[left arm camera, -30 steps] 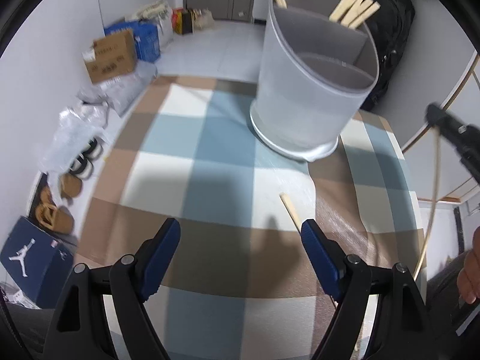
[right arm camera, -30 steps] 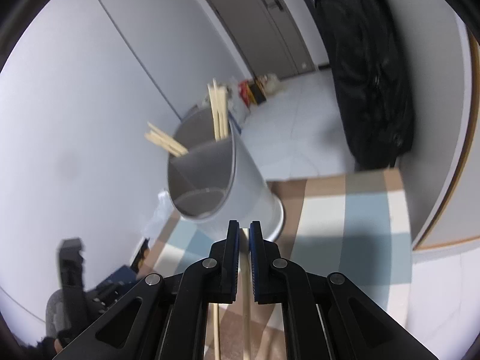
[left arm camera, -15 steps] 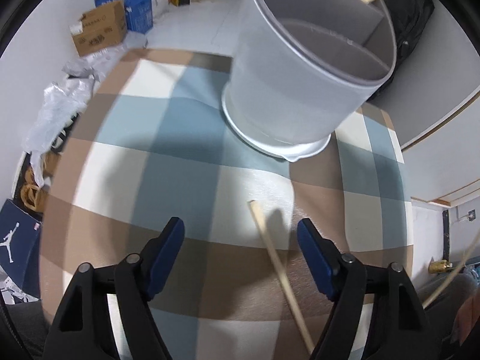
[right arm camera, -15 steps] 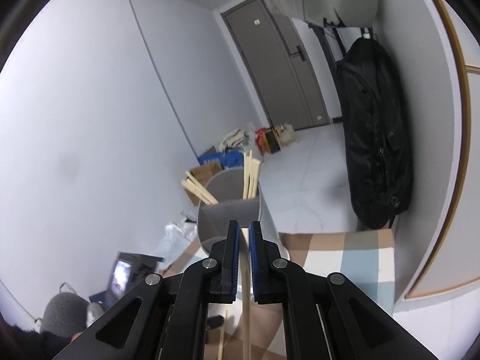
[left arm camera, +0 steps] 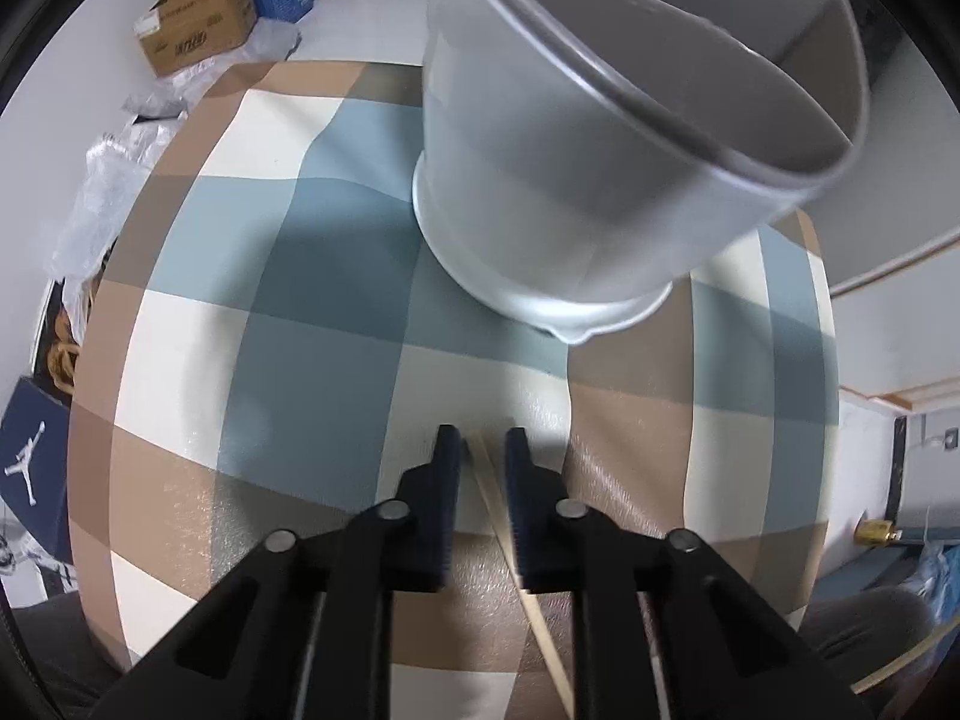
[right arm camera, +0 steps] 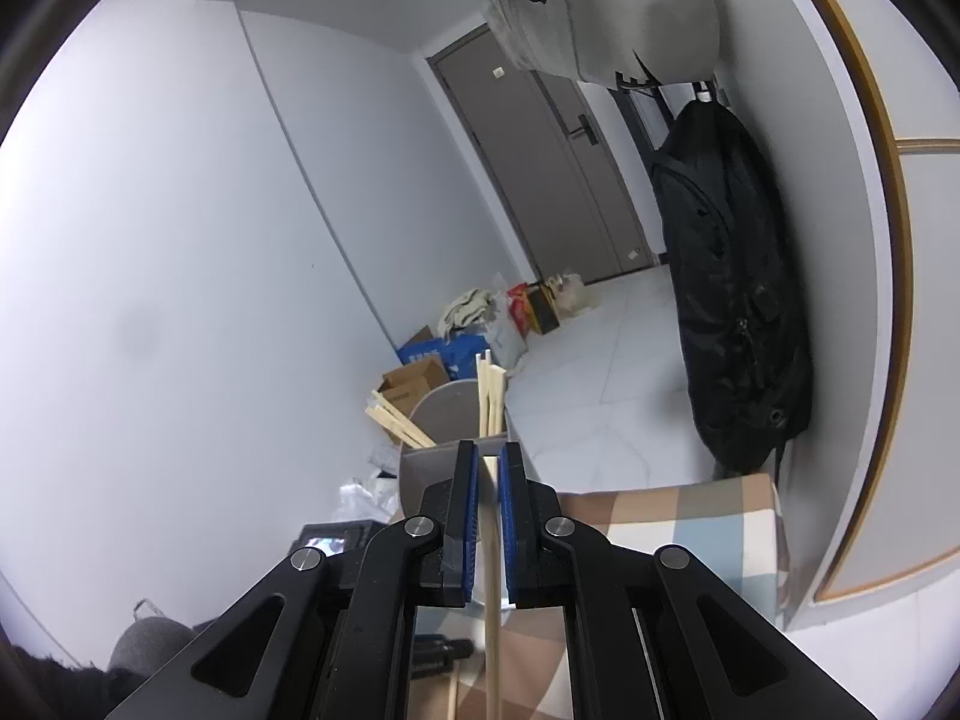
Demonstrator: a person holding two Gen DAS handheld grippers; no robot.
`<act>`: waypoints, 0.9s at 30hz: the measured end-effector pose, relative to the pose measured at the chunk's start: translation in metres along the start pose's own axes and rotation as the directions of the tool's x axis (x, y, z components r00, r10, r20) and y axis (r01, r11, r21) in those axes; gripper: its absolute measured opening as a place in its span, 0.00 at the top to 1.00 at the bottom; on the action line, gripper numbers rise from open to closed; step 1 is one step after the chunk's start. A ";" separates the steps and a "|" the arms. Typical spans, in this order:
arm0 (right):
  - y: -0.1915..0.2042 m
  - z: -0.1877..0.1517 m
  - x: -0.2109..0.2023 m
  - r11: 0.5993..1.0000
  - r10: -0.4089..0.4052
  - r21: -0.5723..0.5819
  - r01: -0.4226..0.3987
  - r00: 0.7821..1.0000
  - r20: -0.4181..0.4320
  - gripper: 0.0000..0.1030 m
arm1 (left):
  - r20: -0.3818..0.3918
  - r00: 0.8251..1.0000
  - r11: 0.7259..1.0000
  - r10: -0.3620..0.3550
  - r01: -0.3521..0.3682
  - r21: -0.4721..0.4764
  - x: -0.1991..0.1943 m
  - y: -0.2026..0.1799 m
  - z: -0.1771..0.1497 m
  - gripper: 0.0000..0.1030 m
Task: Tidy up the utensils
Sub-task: 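Close the left gripper on the last chopstick while the right gripper lifts its chopstick, then carry the held chopsticks in both grippers up over the utensil holder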
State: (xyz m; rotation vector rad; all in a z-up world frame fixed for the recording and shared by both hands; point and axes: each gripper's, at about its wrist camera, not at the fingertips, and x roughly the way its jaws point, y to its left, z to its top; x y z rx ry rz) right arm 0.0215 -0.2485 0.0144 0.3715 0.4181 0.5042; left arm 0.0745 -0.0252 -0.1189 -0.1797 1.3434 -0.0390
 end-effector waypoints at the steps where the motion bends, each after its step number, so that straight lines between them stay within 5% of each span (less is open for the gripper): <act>1: 0.000 0.000 0.000 1.000 0.001 0.001 -0.001 1.000 0.001 0.94 | 0.000 1.000 1.000 -0.006 0.006 -0.009 0.002 0.001 0.001 0.96; 14: 0.003 -0.004 0.005 1.000 -0.029 -0.008 0.029 0.999 -0.017 0.94 | 0.175 0.984 0.998 -0.044 0.050 -0.030 -0.032 0.008 -0.006 0.99; 20: 0.014 -0.011 0.011 0.997 -0.060 -0.060 0.058 0.998 -0.030 0.94 | 0.262 0.961 0.996 -0.090 0.094 0.000 -0.060 0.007 -0.013 0.99; 27: 0.026 -0.008 0.016 0.997 -0.066 -0.053 0.064 0.997 -0.039 0.94 | 0.382 0.911 0.988 -0.157 0.145 0.061 -0.103 0.006 -0.016 0.99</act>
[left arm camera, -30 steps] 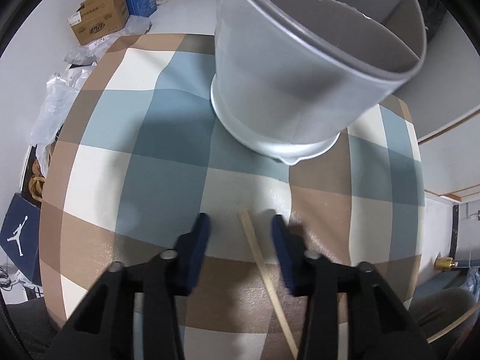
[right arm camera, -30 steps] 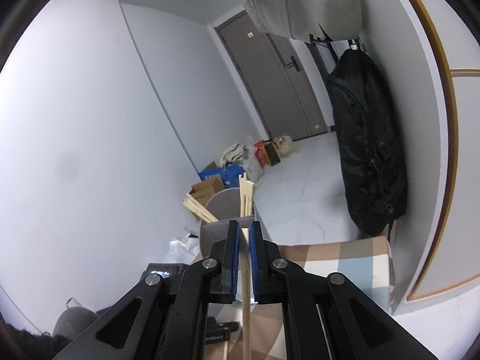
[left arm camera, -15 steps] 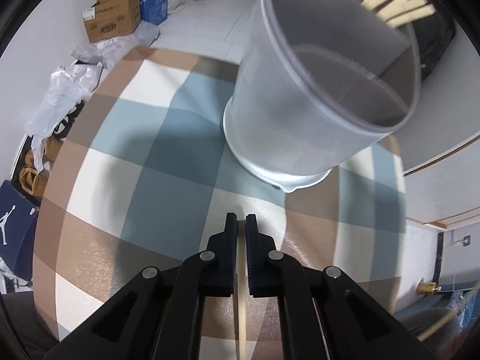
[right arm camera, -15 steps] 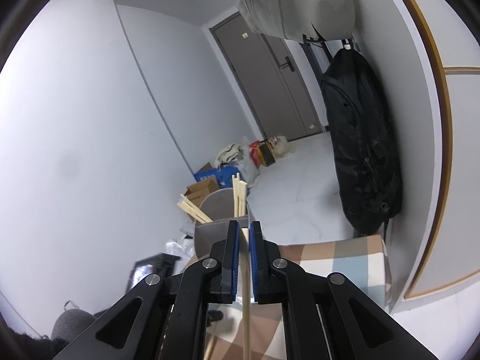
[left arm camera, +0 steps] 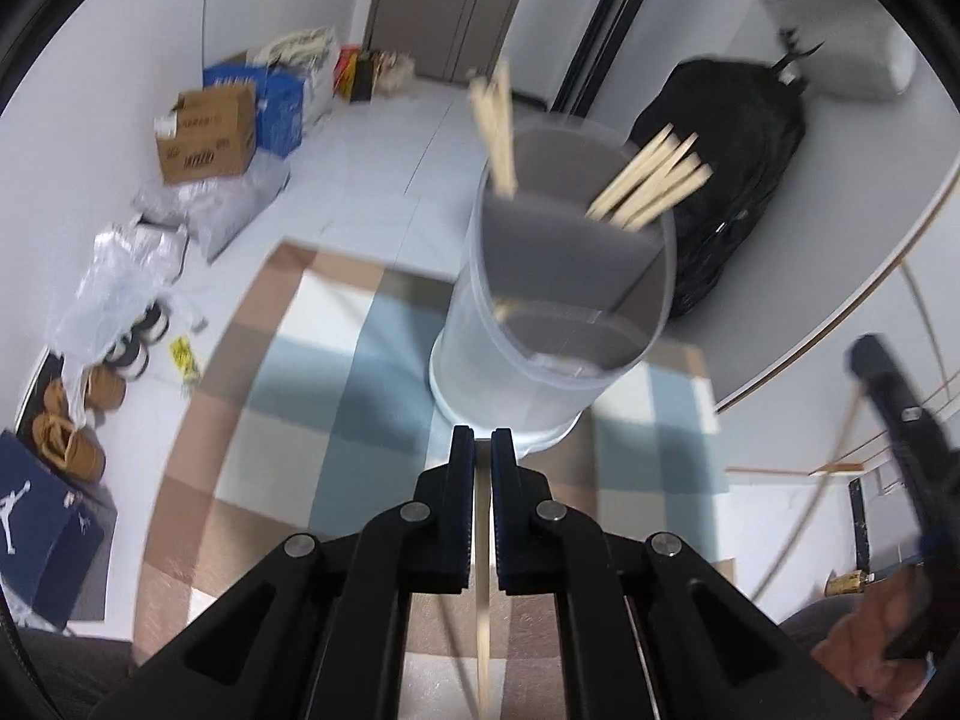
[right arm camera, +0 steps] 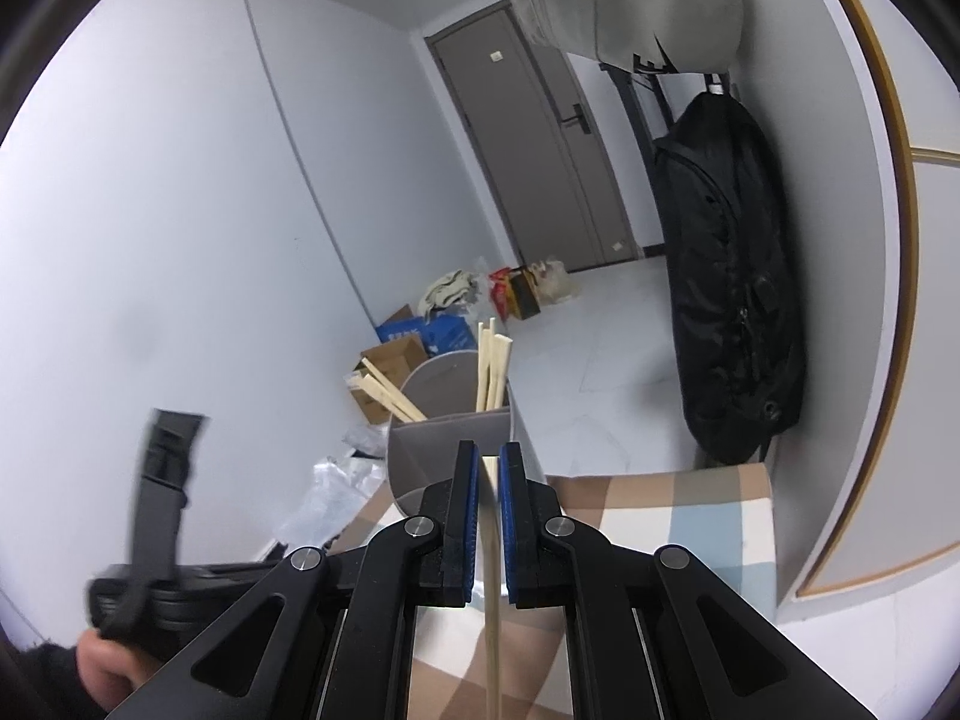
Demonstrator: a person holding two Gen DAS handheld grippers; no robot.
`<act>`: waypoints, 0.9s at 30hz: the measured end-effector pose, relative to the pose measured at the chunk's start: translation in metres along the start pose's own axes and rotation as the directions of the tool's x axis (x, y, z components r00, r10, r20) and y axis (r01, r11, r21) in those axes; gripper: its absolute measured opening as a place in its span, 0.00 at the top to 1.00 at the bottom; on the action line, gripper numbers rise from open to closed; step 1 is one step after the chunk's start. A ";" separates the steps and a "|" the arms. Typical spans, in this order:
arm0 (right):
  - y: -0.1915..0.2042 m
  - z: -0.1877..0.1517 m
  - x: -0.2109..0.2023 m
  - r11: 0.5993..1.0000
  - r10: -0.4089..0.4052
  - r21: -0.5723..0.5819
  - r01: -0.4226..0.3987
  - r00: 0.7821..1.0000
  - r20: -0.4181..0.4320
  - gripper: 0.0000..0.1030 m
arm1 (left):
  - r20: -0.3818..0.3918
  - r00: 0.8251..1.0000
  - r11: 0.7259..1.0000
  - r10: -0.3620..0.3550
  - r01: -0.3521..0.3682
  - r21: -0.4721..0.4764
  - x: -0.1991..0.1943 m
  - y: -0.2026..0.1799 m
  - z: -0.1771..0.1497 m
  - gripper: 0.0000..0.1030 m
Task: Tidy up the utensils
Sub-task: 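Carry the held chopsticks in both grippers up over the utensil holder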
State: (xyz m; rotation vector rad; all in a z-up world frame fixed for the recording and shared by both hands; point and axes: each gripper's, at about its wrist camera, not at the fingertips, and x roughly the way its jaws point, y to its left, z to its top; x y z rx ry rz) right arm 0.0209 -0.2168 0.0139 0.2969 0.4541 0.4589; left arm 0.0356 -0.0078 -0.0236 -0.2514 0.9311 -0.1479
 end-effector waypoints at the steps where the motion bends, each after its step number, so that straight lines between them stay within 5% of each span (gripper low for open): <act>1: 0.005 0.003 -0.001 1.000 0.000 -0.015 0.000 1.000 0.008 0.94 | 0.013 1.000 1.000 -0.012 0.012 0.003 -0.005 -0.001 0.002 0.99; 10: 0.029 0.044 0.002 0.999 0.032 -0.038 -0.030 0.998 0.058 0.94 | 0.118 0.988 0.993 -0.098 0.090 0.071 -0.036 0.003 0.038 0.99; 27: 0.054 0.121 0.033 0.995 0.052 -0.094 -0.040 0.990 0.132 0.94 | 0.202 0.961 0.971 -0.190 0.154 0.183 -0.085 -0.005 0.091 1.00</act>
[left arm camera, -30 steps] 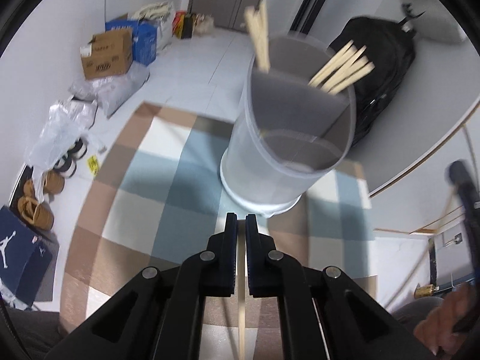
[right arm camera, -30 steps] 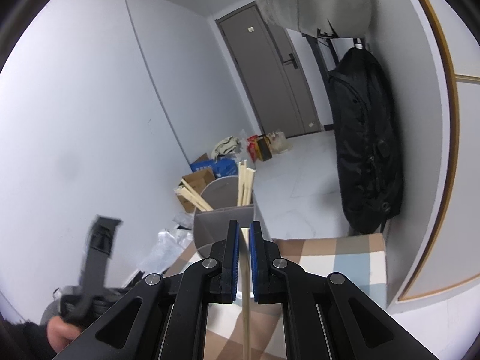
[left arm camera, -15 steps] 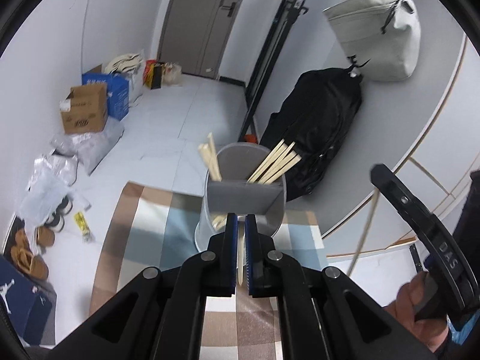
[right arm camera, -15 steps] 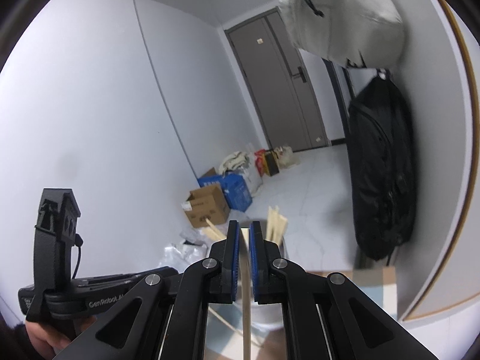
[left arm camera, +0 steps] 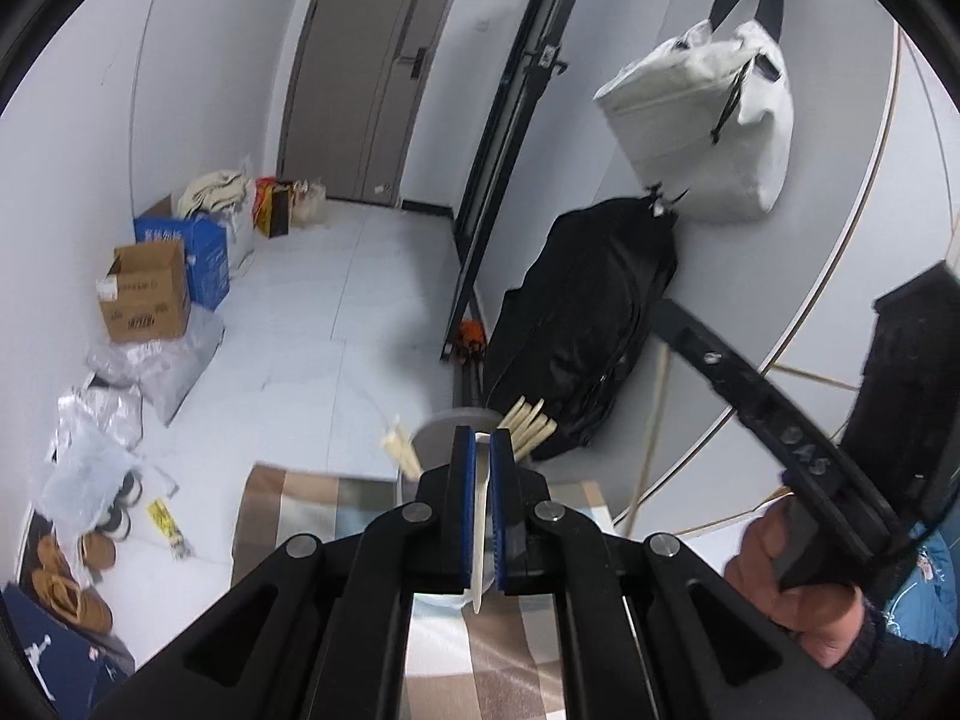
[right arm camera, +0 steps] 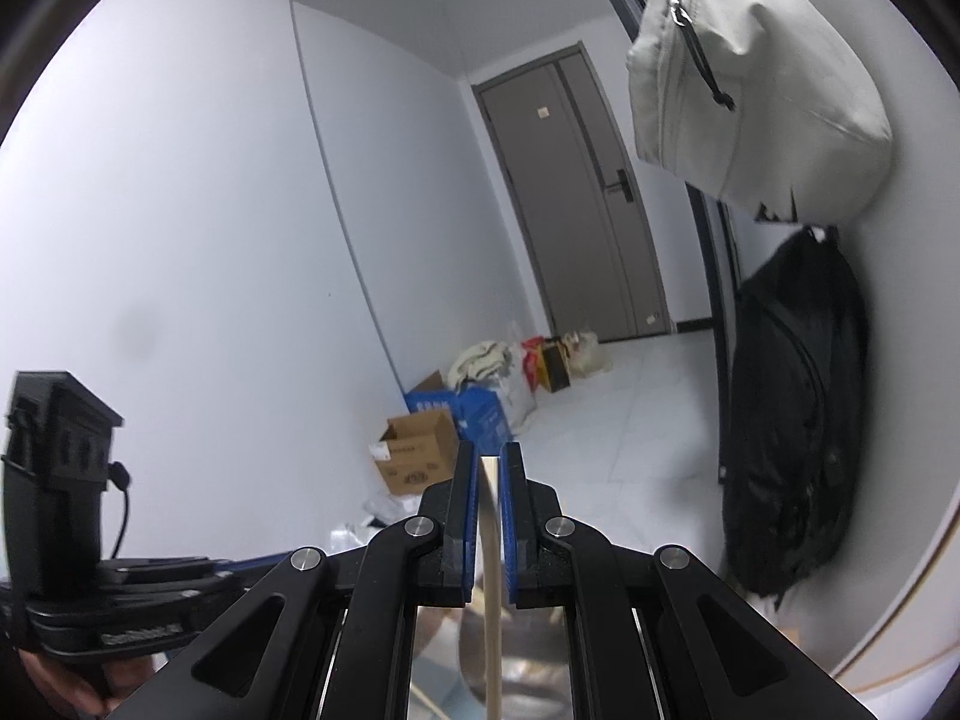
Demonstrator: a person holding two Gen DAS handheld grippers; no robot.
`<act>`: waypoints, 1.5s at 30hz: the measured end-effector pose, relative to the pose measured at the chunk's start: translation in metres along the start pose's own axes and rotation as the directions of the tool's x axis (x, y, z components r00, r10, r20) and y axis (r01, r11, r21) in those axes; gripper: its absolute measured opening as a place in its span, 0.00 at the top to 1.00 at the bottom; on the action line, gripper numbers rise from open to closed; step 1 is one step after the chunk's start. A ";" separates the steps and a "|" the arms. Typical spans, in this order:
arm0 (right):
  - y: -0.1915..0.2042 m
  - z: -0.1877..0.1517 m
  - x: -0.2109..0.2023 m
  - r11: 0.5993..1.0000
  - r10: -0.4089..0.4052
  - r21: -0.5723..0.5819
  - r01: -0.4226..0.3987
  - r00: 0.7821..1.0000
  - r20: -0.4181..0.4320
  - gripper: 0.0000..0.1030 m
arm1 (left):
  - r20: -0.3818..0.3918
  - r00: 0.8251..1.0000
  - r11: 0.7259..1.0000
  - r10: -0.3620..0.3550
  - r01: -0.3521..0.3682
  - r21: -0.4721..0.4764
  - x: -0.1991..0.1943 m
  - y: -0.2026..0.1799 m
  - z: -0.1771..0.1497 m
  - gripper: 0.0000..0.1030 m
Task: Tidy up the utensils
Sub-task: 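Carry the held chopsticks in both grippers up over the utensil holder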
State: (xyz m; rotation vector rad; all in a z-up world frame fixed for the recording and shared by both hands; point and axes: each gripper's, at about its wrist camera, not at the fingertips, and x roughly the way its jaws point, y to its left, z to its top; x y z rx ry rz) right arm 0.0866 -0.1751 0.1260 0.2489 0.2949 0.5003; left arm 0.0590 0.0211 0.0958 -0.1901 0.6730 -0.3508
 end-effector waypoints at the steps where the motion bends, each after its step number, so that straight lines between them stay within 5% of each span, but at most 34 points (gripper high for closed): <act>1: -0.001 0.005 0.004 1.000 -0.001 -0.003 0.001 1.000 0.009 0.94 | 0.008 1.000 1.000 -0.003 0.003 0.002 -0.001 -0.001 0.005 1.00; 16: -0.013 0.042 0.075 0.999 -0.041 0.007 0.040 0.995 0.093 0.94 | 0.067 0.998 0.996 -0.004 -0.002 0.087 0.004 -0.003 0.074 1.00; 33: -0.007 0.005 0.114 0.994 -0.083 -0.051 0.092 0.984 0.158 0.94 | -0.011 1.000 0.998 -0.012 0.013 0.070 0.055 0.026 0.070 1.00; 45: -0.012 -0.022 0.114 0.996 -0.068 -0.049 0.074 0.991 0.117 0.94 | -0.060 0.998 0.994 -0.009 0.015 0.110 0.072 0.024 0.061 1.00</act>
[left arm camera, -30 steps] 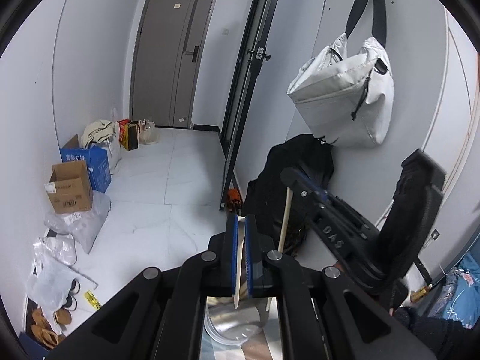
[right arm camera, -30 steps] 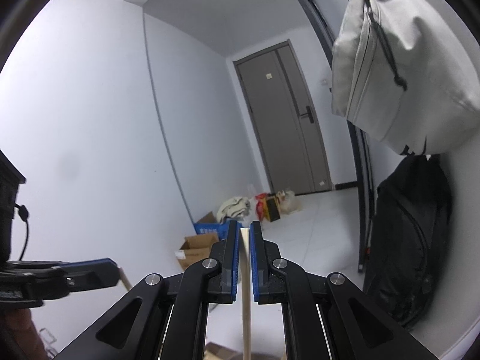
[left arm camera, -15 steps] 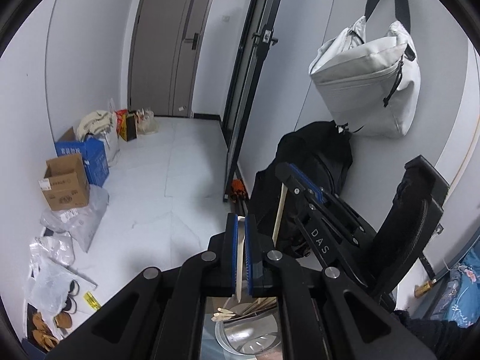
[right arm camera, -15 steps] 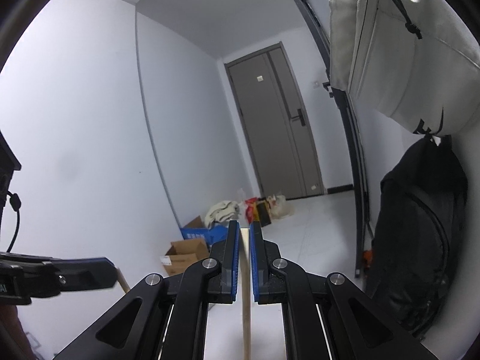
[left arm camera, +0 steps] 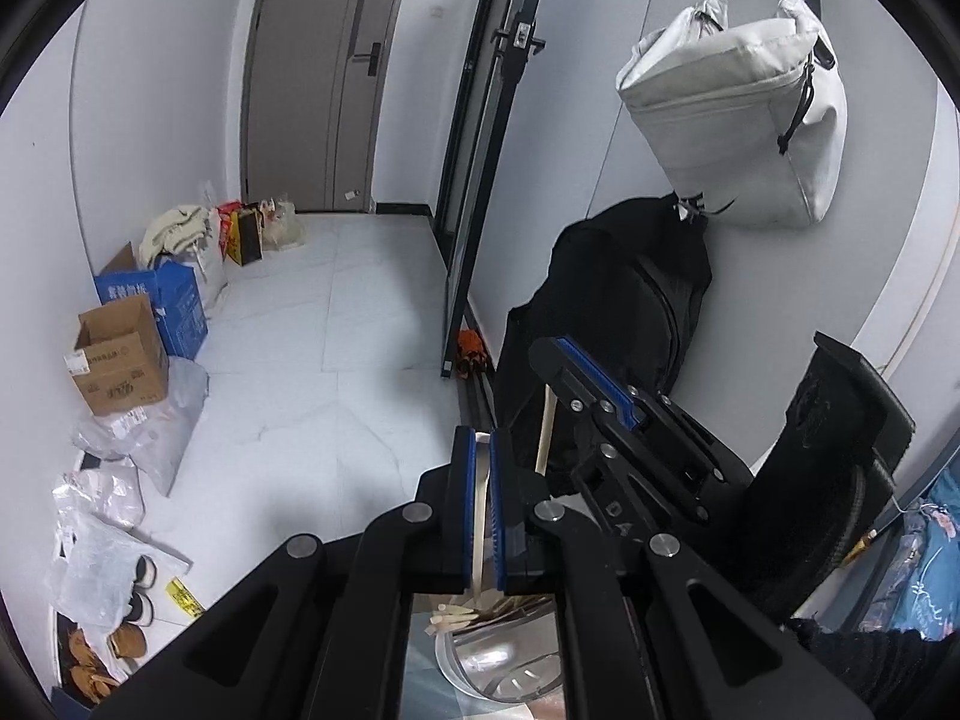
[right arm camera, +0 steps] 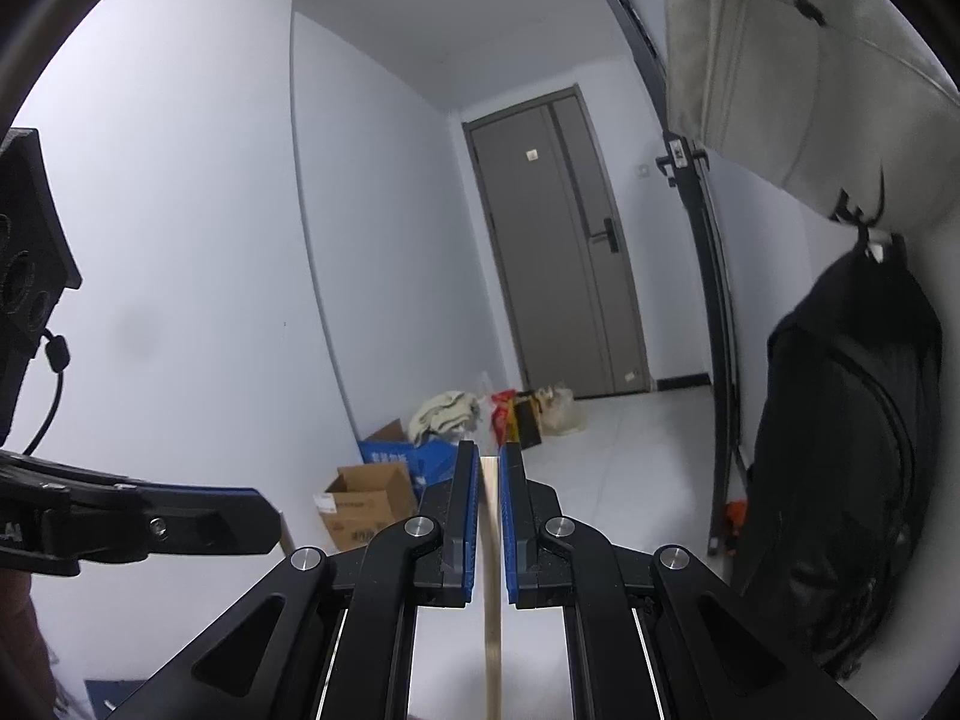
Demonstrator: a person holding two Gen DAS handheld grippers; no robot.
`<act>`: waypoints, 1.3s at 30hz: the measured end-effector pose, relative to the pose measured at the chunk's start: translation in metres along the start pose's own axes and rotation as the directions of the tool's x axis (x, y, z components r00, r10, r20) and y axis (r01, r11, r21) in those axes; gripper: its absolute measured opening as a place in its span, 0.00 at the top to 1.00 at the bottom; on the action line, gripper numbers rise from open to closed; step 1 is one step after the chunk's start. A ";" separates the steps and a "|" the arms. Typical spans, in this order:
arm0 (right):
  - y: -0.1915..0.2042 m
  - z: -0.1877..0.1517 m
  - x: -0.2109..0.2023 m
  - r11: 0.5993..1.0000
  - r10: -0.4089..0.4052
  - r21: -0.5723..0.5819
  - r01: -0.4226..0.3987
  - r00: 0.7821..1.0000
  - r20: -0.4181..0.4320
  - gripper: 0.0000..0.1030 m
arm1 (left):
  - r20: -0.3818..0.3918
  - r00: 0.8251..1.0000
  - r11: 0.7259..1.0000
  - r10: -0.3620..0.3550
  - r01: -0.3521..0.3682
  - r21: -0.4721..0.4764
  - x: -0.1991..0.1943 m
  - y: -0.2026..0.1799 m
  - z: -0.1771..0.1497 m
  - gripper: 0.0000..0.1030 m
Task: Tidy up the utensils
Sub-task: 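Carry the held chopsticks in both grippers up over the utensil holder, then open both grippers to drop the chopsticks into the holder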
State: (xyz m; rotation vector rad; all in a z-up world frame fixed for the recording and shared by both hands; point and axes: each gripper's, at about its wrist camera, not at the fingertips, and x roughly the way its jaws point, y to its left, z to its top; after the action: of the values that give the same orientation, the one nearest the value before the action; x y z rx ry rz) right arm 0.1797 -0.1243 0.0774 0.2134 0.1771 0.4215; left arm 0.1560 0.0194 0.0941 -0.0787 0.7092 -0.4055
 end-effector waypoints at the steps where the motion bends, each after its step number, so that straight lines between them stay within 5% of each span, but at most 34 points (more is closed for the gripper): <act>1: -0.001 -0.002 -0.001 1.000 0.000 -0.001 0.000 1.000 -0.005 0.94 | -0.009 1.000 1.000 -0.007 0.007 -0.007 0.002 0.002 -0.002 1.00; 12: -0.026 -0.019 -0.030 0.993 0.077 0.096 -0.063 0.987 -0.144 0.91 | -0.071 0.995 0.998 -0.064 0.061 -0.034 0.023 0.006 -0.019 1.00; 18: -0.038 -0.027 -0.040 0.966 0.201 0.211 -0.152 0.952 -0.233 0.91 | -0.102 0.993 0.998 -0.061 0.058 -0.039 0.035 0.002 -0.029 1.00; 25: -0.033 -0.038 -0.045 0.974 0.195 0.177 -0.141 0.922 -0.334 0.91 | -0.130 0.987 0.995 -0.092 0.087 -0.040 0.040 -0.004 -0.035 1.00; 34: -0.031 -0.031 -0.054 0.973 0.219 0.155 -0.172 0.905 -0.365 0.91 | -0.157 0.980 0.992 -0.125 0.121 -0.033 0.038 -0.009 -0.035 1.00; 39: -0.032 -0.030 -0.070 0.971 0.221 0.161 -0.175 0.913 -0.343 0.91 | -0.185 0.976 0.993 -0.111 0.115 0.007 0.041 -0.015 -0.037 1.00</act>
State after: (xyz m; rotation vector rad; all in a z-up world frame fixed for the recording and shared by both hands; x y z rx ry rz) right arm 0.1222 -0.1771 0.0493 0.2802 0.5475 0.6526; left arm 0.1549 -0.0073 0.0437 -0.0657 0.8863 -0.5326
